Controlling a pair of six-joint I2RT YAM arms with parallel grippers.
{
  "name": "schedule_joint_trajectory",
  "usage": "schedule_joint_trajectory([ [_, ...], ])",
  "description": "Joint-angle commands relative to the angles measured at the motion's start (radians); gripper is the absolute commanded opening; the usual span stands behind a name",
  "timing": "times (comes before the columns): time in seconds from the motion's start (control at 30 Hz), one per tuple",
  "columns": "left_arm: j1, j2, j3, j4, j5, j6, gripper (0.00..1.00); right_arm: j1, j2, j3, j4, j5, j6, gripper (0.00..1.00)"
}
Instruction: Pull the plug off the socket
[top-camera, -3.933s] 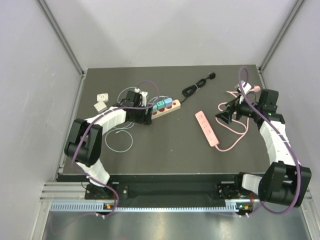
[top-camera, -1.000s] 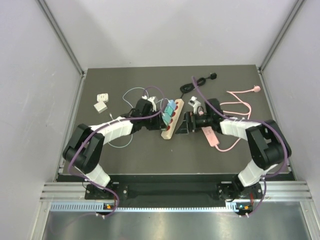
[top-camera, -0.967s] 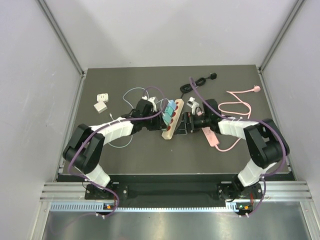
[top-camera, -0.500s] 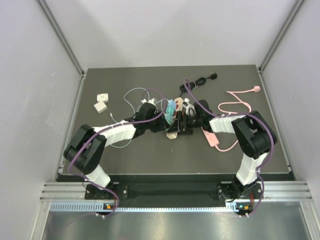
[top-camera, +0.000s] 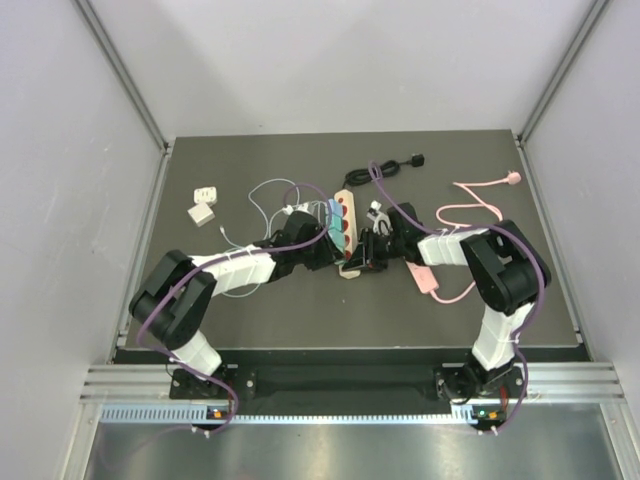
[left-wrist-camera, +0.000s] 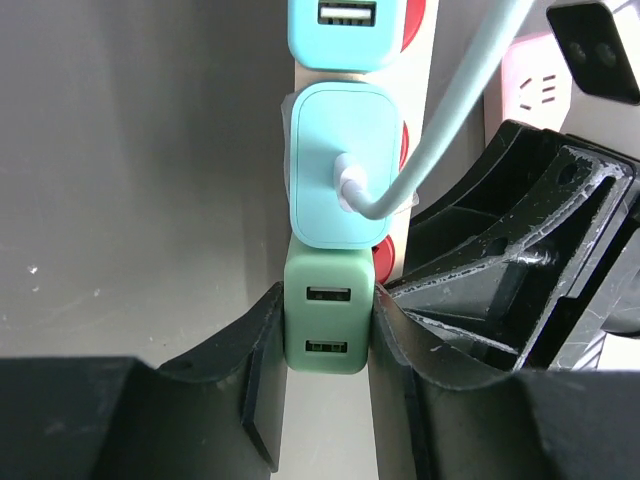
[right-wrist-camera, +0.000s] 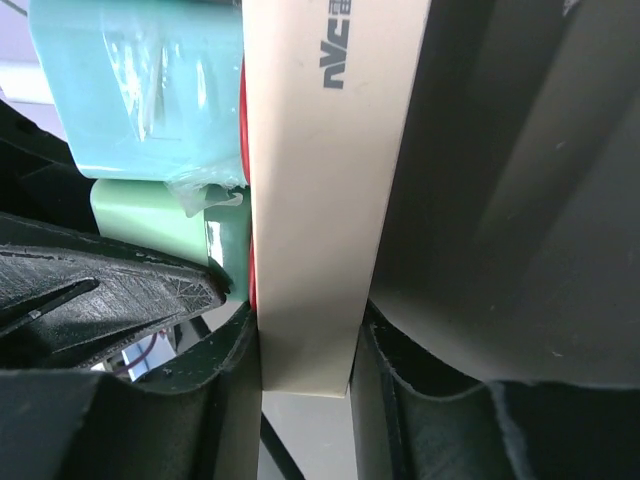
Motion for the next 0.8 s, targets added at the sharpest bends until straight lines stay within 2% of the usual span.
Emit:
schedule_joint_trajectory([
  [0.0,0.000,-0.039,0.036,0.118,0.005,-0.040,0.00,-0.026,-0.015,-0.008,0.007,0.078,-0.048,0.00],
  [0.23,0.000,-0.088,0.058,0.051,0.048,-0.040,0.00,-0.082,-0.044,-0.022,-0.013,0.132,-0.057,0.00],
  [0.57,0.001,-0.113,0.028,0.049,0.106,-0.195,0.00,-0.092,-0.050,-0.024,-0.025,0.173,-0.085,0.00],
  [0.67,0.003,-0.109,0.056,-0.006,0.085,-0.189,0.00,-0.094,-0.059,-0.022,-0.031,0.190,-0.100,0.00],
  [0.77,0.000,-0.115,0.120,-0.121,0.010,-0.114,0.00,-0.095,-0.058,-0.021,-0.034,0.194,-0.105,0.00],
])
